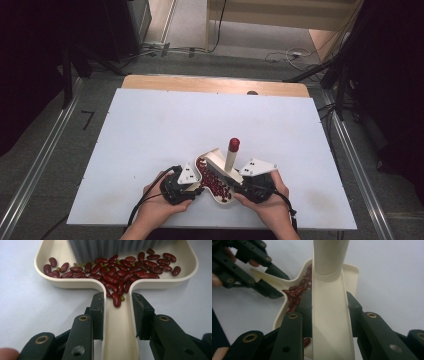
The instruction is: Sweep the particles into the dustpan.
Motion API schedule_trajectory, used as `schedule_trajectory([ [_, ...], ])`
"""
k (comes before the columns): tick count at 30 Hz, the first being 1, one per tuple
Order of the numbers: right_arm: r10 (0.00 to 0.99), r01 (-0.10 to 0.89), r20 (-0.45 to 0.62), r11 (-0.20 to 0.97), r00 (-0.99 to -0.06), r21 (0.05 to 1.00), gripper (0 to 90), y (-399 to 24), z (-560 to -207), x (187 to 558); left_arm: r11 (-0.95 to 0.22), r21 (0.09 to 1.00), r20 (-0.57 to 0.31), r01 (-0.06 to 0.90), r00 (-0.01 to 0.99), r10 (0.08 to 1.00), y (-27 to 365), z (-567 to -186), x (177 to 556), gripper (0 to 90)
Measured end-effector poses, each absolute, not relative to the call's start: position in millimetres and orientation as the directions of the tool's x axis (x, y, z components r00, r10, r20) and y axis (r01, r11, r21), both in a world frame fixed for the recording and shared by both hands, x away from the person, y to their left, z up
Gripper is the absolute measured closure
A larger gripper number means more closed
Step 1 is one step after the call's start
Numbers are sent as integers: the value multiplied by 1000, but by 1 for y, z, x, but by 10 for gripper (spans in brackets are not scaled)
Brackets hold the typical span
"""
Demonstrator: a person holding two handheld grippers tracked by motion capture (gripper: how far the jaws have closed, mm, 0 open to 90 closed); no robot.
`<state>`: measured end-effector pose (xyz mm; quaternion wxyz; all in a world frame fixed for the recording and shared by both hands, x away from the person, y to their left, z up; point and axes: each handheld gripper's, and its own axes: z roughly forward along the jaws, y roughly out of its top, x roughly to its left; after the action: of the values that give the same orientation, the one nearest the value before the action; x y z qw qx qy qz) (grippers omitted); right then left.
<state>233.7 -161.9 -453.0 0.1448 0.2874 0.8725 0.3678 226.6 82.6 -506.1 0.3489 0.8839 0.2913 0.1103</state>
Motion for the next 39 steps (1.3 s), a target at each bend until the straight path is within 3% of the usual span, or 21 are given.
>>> schedule_trajectory([
  [16,747,451,42,354,-663,819,649,-236,-424,250,-535,729,11,427,774,633,90,-504,226,658],
  [39,805,479,73,275,-589,834,649,-273,-422,261,-406,795,13,451,656,755,142,-479,231,657],
])
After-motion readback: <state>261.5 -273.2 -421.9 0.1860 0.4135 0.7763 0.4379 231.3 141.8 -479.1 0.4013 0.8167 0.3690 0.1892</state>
